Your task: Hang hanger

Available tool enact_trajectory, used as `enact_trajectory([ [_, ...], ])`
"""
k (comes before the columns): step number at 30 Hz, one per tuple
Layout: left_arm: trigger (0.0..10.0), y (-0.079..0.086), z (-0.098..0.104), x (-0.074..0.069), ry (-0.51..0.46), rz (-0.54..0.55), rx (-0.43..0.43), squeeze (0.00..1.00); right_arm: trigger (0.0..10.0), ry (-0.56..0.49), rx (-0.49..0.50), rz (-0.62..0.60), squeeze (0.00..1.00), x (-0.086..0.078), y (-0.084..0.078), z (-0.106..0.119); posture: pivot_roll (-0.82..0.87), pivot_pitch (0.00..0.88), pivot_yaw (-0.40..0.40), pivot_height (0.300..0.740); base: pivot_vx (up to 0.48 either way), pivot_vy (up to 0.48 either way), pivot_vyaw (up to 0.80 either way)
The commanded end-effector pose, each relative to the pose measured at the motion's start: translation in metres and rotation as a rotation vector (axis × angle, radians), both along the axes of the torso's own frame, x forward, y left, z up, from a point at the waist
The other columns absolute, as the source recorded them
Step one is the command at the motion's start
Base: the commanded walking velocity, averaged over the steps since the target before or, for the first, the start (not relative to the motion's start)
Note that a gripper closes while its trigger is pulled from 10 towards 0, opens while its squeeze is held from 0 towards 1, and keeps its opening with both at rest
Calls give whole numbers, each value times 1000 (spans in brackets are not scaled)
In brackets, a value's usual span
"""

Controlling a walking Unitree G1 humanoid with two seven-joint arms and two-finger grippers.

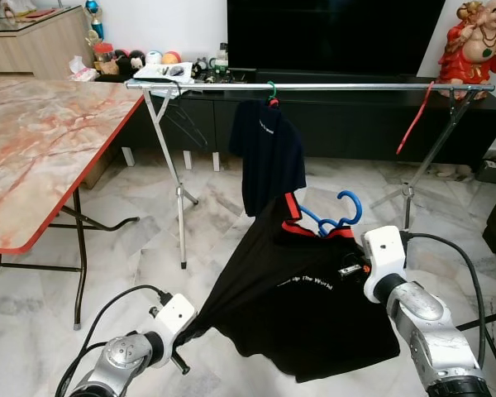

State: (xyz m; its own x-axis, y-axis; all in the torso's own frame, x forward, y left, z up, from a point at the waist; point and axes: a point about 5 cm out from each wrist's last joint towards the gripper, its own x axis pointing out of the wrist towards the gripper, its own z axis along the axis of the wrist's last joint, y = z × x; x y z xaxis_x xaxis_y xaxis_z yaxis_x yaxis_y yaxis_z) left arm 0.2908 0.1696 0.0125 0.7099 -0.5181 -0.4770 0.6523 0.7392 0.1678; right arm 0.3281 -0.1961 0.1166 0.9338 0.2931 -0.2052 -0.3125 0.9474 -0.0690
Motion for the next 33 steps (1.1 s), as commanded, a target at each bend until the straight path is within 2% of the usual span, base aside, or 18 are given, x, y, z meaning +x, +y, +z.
enact_trajectory([
  [1, 667, 6, -8, -6, 53, 25, 6, 0, 10000, -115, 63, -39, 0, 4, -10, 23, 84, 40, -6, 740, 0, 0, 0],
  [2, 667, 5, -8, -6, 54, 24, 4, 0, 10000, -115, 59, -29, 0, 4, -9, 23, 84, 40, -6, 740, 0, 0, 0],
  [3, 9059, 3, -7, -6, 52, 13, 8, 0, 10000, -54, -24, 38, 0, -1, -7, 11, 86, 40, -7, 740, 0, 0, 0],
  [4, 9059, 3, -7, -6, 52, 10, 10, 0, 10000, -37, -46, 55, 0, -2, -7, 7, 86, 40, -7, 740, 0, 0, 0],
  [5, 10000, 3, -7, -6, 51, 8, 14, 0, 10000, -15, -137, 102, 0, -5, -7, 0, 86, 40, -7, 740, 0, 0, 0],
  [6, 10000, 3, -7, -6, 52, 7, 16, 0, 10000, 18, -251, 178, 0, -11, -5, -10, 86, 40, -7, 740, 0, 0, 0],
  [7, 10000, 3, -7, -6, 55, 5, 14, 0, 10000, 49, -305, 242, 0, -15, -4, -16, 86, 40, -7, 740, 0, 0, 0],
  [8, 10000, 3, -8, -6, 55, -2, 17, 298, 10000, 61, -349, 282, 0, -19, -3, -20, 86, 40, -7, 740, 0, 0, 0],
  [9, 10000, 3, -8, -6, 55, -7, 19, 298, 10000, 66, -379, 306, 0, -21, -3, -22, 86, 40, -7, 740, 0, 0, 0],
  [10, 10000, 3, -8, -7, 61, -16, 20, 1000, 10000, 90, -404, 332, 0, -24, -4, -27, 86, 39, -6, 740, 0, 0, 0],
  [12, 10000, 3, -9, -8, 69, -24, 20, 1000, 10000, 118, -423, 357, 0, -26, -5, -31, 86, 39, -5, 740, 0, 0, 0],
  [16, 10000, 6, -8, -9, 75, -32, 21, 1000, 10000, 121, -533, 428, 0, -30, -10, -35, 87, 38, -4, 740, 0, 0, 0],
  [20, 10000, 9, -7, -10, 92, -100, 63, 1000, 10000, 103, -712, 476, 0, -30, -17, -41, 87, 38, -4, 740, 0, 0, 0],
  [21, 10000, 11, -7, -10, 99, -111, 71, 1000, 10000, 91, -723, 491, 0, -29, -17, -41, 89, 36, -6, 740, 0, 0, 0],
  [23, 10000, 11, -7, -10, 103, -114, 71, 1000, 10000, 86, -720, 499, 0, -29, -16, -41, 89, 36, -6, 740, 0, 0, 0],
  [28, 10000, 6, 3, -4, 82, -165, 47, 1000, 10000, 71, -555, 668, 0, -37, 2, -45, 98, 36, -12, 740, 0, 0, 0],
  [30, 10000, -2, 9, 1, 42, -207, 51, 1000, 10000, 100, -560, 772, 0, -42, 7, -50, 97, 32, -17, 740, 0, 0, 0],
  [33, 10000, -10, 13, 4, 4, -232, 54, 1000, 10000, 104, -538, 815, 0, -41, 11, -48, 97, 30, -20, 740, 0, 0, 0],
])
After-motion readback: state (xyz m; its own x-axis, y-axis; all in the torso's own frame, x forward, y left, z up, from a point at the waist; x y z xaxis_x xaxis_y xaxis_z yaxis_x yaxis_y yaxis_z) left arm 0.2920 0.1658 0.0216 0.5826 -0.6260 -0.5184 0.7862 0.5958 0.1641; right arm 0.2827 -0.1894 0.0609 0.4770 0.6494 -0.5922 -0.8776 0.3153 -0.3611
